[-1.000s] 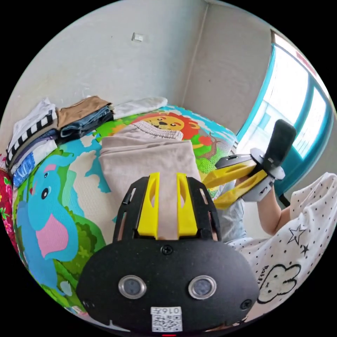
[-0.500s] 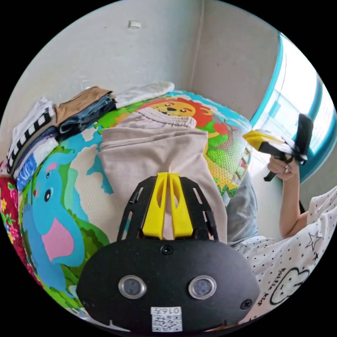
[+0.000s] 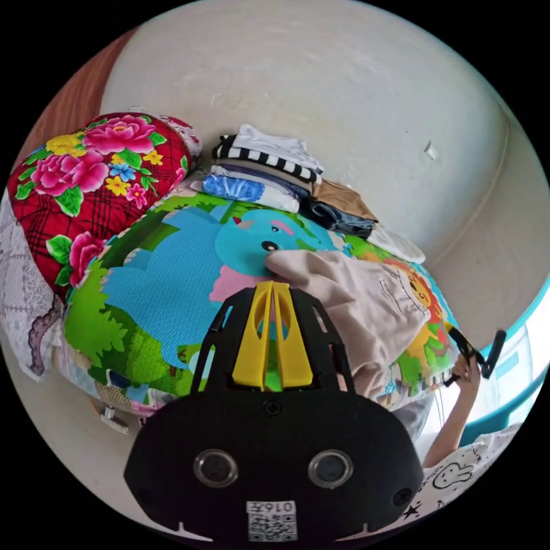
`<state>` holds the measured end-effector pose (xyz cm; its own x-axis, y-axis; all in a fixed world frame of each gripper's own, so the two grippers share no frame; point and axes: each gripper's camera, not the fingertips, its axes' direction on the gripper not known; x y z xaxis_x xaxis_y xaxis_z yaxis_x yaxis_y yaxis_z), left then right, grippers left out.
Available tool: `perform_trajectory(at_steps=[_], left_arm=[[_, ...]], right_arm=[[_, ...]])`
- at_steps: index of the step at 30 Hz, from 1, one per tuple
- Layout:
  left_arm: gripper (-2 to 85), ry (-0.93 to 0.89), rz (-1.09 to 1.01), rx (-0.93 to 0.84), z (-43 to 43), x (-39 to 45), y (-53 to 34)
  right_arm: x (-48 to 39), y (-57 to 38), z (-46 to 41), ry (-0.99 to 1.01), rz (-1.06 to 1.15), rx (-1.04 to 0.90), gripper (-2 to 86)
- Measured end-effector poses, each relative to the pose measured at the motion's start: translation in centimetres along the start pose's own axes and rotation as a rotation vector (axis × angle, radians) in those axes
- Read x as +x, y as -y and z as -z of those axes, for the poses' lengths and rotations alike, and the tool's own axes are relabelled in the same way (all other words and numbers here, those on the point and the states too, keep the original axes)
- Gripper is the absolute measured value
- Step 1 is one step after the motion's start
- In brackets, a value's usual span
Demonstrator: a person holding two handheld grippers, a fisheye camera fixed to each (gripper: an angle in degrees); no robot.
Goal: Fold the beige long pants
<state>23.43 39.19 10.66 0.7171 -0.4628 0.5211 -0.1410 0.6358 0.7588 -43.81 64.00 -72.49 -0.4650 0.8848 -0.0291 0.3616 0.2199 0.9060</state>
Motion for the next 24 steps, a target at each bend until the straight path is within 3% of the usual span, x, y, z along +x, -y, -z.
perform_trajectory(at_steps=[7,10,13,18,21,24], left_arm=[[-0.9,0.063,-0.326,-0.05,1.4,6.0,-2.3],[-0.6,0.044,-0.372,0.012,2.9,7.0,-3.1],[0.7,-0.079,-0.368,0.07,3.6,7.0,-3.2],[9.2,-0.382,-0.358,0.085,3.3,6.3,-3.2],[10.5,-0.519,-0.395,-0.035,1.5,6.6,-3.3],[8.7,-0.505,-0.389,-0.208,-0.6,6.4,-3.6]], right_arm=[[1.2,5.9,-7.2,-0.061,-0.231,-0.19,12.9],[-1.7,7.2,-7.7,-0.11,-0.153,-0.201,6.3],[-8.3,7.9,-5.0,-0.079,0.042,-0.045,2.1],[-21.4,6.3,-2.2,0.253,0.553,-0.004,0.9],[-27.1,3.7,-1.9,0.364,0.847,-0.023,0.9],[-30.8,1.6,-2.5,0.334,1.026,-0.041,1.4]])
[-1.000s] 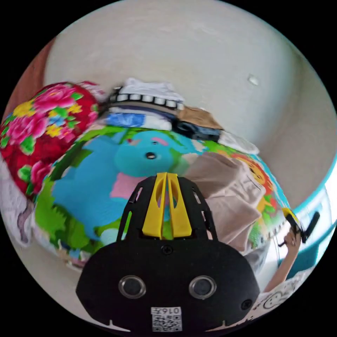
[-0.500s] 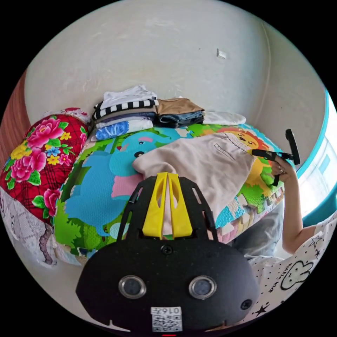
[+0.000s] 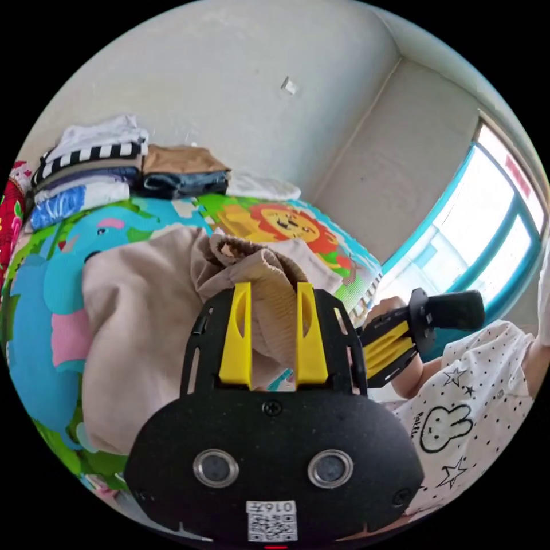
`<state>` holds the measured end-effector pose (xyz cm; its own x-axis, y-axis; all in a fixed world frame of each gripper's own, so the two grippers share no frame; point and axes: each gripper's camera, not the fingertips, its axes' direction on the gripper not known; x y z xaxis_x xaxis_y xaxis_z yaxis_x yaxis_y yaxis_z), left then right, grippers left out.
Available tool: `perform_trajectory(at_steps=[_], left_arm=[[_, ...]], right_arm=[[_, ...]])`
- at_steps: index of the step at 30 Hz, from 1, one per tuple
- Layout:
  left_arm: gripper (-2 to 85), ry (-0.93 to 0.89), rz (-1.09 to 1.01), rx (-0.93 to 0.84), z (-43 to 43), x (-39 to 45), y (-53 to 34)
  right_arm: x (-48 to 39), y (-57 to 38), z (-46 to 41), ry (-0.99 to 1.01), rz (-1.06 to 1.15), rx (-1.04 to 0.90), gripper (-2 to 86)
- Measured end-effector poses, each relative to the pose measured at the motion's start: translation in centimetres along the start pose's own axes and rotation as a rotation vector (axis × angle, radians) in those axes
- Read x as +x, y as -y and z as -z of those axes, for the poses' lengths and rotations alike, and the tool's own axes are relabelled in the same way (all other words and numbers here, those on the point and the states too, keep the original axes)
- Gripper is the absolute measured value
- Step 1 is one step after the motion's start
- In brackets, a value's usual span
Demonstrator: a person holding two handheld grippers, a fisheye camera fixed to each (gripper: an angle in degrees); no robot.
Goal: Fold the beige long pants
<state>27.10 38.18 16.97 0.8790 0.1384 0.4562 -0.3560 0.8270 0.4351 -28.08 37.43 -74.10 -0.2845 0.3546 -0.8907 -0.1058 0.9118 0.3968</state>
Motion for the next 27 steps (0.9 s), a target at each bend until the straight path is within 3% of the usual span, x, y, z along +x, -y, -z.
perform_trajectory(at_steps=[4,8,11,13,16,18,21,27], left_arm=[[2.5,0.023,0.006,0.116,3.5,-1.0,-2.2],[0.1,0.104,0.05,0.269,10.3,-2.5,-4.7],[-0.5,0.293,0.166,0.459,17.0,-3.7,-8.1],[-0.6,0.496,0.34,0.62,21.9,-4.4,-11.4],[-0.5,0.749,0.602,0.714,25.5,-5.3,-14.7],[-0.1,0.811,0.604,0.741,26.4,-4.8,-15.5],[1.7,0.755,0.43,0.713,25.9,-4.0,-14.1],[9.0,0.449,0.235,0.322,18.9,-6.4,-6.7]], right_arm=[[1.1,0.9,-1.3,0.061,-0.066,-0.062,3.5],[5.3,-1.0,1.4,0.179,-0.245,0.131,7.8],[9.2,-3.8,3.3,0.085,-0.443,0.194,8.3],[11.3,-5.5,3.7,-0.014,-0.561,0.143,8.6],[14.4,-8.0,2.8,-0.171,-0.743,-0.089,10.0],[16.2,-9.6,1.6,-0.243,-0.839,-0.27,11.1],[17.3,-10.5,0.7,-0.285,-0.872,-0.362,12.2],[18.6,-10.6,-0.9,-0.309,-0.851,-0.445,13.9]])
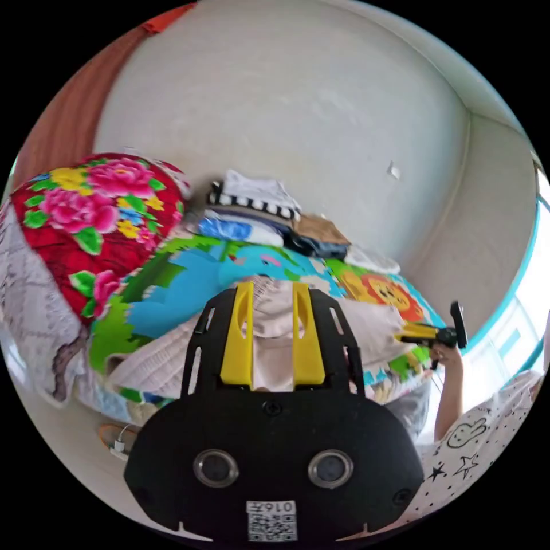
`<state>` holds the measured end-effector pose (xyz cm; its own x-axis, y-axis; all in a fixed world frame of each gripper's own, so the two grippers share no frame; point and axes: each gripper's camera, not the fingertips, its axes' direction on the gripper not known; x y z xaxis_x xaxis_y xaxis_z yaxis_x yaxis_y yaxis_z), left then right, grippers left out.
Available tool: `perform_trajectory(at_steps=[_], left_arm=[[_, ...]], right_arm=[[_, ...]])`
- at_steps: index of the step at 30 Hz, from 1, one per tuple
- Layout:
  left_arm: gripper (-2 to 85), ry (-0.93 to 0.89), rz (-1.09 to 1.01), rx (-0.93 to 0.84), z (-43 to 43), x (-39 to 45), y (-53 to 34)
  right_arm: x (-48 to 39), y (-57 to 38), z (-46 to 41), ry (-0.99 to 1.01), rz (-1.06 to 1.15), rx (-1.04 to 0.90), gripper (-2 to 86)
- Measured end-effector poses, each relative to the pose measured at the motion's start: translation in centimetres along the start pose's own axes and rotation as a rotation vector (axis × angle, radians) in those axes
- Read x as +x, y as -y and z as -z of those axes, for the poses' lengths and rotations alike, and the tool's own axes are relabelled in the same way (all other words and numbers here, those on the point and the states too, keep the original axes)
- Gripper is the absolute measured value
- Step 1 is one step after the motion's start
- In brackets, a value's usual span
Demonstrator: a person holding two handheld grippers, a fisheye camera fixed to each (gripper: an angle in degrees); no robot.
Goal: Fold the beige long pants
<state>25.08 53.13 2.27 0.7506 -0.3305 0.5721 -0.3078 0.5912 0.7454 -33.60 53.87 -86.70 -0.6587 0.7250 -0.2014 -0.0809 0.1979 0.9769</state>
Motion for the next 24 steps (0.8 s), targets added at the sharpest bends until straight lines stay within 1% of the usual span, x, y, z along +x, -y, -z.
perform_trajectory(at_steps=[1,3,6,8,10,11,12,14,15,17,19,20,24], left_arm=[[9.3,-0.032,-0.042,-0.074,-2.4,0.7,0.7],[9.6,-0.023,-0.074,-0.16,-5.6,1.7,1.8],[9.9,0.047,-0.101,-0.261,-10.1,2.8,3.8],[9.9,0.095,-0.11,-0.367,-12.9,3.2,4.6],[9.2,0.156,-0.137,-0.526,-16.7,3.4,4.3],[8.9,0.179,-0.155,-0.535,-17.1,3.6,4.0],[6.5,0.209,-0.183,-0.474,-16.7,4.0,3.5],[3.7,0.184,-0.191,-0.451,-15.9,3.8,3.0],[2.4,0.163,-0.176,-0.428,-15.0,3.3,2.6],[1.0,0.099,-0.159,-0.392,-13.1,2.2,2.2],[0.0,0.019,-0.131,-0.284,-8.9,0.2,1.8],[-0.1,0.013,-0.116,-0.245,-7.7,-0.5,1.8],[-0.6,-0.036,-0.018,0.04,1.8,-4.7,1.1]], right_arm=[[0.0,0.1,-0.2,-0.007,0.006,-0.01,14.0],[0.5,0.1,-0.6,0.004,0.009,-0.01,13.5],[1.5,-0.2,-0.7,0.022,0.003,-0.005,13.0],[1.8,-0.5,-0.7,0.016,0.013,0.002,12.6],[2.1,-0.8,-0.7,0.009,0.026,0.011,11.8],[2.2,-1.0,-0.7,0.005,0.036,0.016,11.0],[2.4,-1.2,-0.7,0.008,0.049,0.021,9.8],[2.8,-1.5,-0.7,0.019,0.07,0.024,6.8],[3.1,-1.7,-0.6,0.031,0.086,0.026,3.5],[3.7,-2.1,-0.5,0.025,0.093,0.032,2.1],[4.5,-2.7,-0.2,0.027,0.098,0.038,1.3],[5.3,-3.4,0.2,0.041,0.097,0.048,1.0],[9.1,-6.8,3.0,0.101,0.037,0.166,0.4]])
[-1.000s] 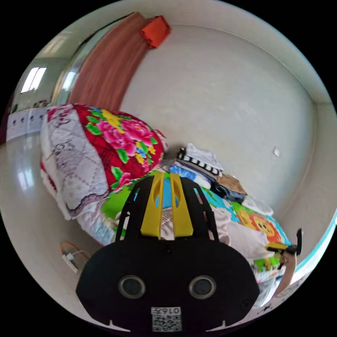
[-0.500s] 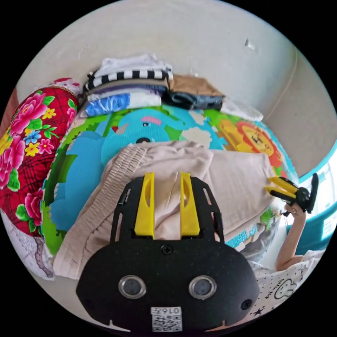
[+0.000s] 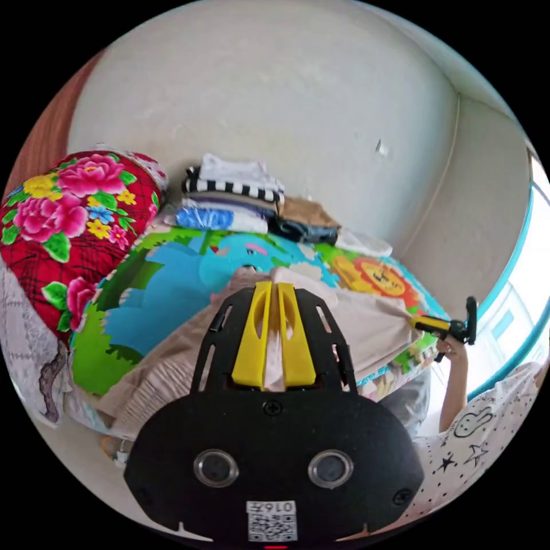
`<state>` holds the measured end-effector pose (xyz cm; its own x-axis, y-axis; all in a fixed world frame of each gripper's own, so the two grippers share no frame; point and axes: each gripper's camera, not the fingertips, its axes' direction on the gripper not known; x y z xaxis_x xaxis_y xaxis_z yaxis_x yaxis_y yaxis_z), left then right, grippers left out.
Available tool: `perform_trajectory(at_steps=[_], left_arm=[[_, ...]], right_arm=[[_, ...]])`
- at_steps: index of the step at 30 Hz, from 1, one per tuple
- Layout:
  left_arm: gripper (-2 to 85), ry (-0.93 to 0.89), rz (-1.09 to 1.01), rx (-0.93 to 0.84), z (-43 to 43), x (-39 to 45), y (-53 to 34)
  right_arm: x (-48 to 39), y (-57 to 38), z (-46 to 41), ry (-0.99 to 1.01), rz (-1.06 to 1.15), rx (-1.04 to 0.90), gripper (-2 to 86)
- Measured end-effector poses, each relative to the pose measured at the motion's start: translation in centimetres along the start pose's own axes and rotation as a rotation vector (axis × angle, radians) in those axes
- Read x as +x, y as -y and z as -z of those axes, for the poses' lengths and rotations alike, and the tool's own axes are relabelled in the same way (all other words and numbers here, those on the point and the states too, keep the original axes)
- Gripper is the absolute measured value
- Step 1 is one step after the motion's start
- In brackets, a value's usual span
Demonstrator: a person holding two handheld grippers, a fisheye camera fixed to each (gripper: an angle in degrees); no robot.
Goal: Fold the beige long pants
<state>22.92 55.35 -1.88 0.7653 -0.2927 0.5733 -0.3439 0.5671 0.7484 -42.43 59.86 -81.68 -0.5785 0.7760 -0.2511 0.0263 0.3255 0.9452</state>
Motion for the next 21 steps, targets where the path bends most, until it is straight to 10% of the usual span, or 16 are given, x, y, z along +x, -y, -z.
perform_trajectory(at_steps=[8,21], left_arm=[[-0.7,0.148,0.092,0.29,11.5,-4.0,-2.3],[-0.8,0.196,-0.126,-0.208,-7.5,-6.7,17.2]], right_arm=[[8.1,-8.0,10.9,-0.12,-0.239,0.262,0.3],[14.4,4.7,8.9,-0.363,0.098,0.061,0.1]])
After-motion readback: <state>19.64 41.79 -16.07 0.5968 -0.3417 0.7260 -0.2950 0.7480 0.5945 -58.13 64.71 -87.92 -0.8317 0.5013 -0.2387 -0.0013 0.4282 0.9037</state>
